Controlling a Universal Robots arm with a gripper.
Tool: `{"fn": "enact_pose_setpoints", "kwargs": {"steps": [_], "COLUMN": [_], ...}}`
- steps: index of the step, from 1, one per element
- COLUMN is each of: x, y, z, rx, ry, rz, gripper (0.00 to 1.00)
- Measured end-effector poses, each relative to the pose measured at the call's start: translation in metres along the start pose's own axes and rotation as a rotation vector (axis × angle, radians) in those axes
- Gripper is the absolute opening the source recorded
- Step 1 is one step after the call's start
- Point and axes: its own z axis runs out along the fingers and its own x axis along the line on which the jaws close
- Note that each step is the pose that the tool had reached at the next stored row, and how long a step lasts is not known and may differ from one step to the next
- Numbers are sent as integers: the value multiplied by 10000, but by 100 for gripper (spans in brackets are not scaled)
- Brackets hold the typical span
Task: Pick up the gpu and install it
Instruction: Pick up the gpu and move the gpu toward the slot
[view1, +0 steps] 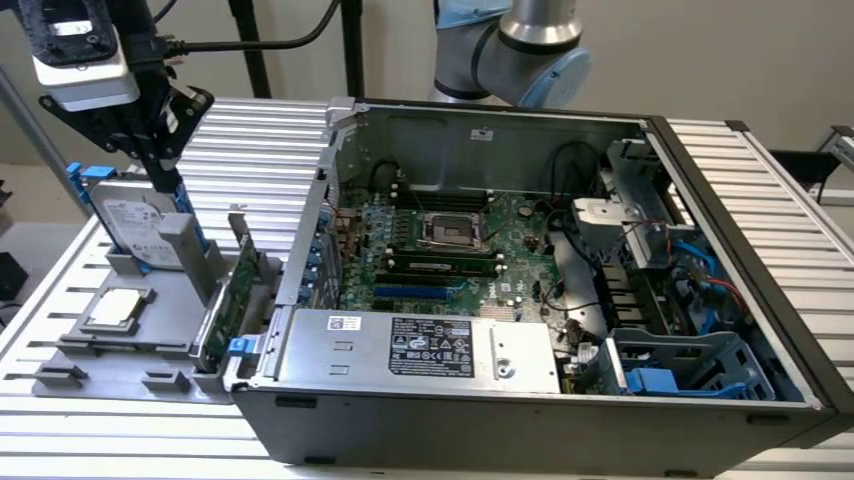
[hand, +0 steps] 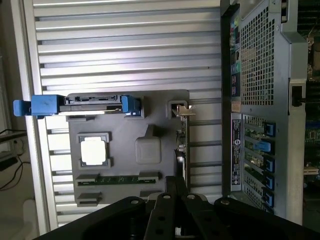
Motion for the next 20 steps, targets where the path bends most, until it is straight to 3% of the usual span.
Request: {"fn": "enact_pose_setpoints", "kwargs": {"steps": [5,8,12,13,20], "x": [0,0,0,-1,-3], "y": [0,0,-6,-17,-93], "z": [0,0,25,43,173], "rx": [0,0,-1,-3,-13], "ry": [0,0,-11,-14,-16], "rz": [0,0,0,-1,1], "gripper": [18,36,42,48,48]}}
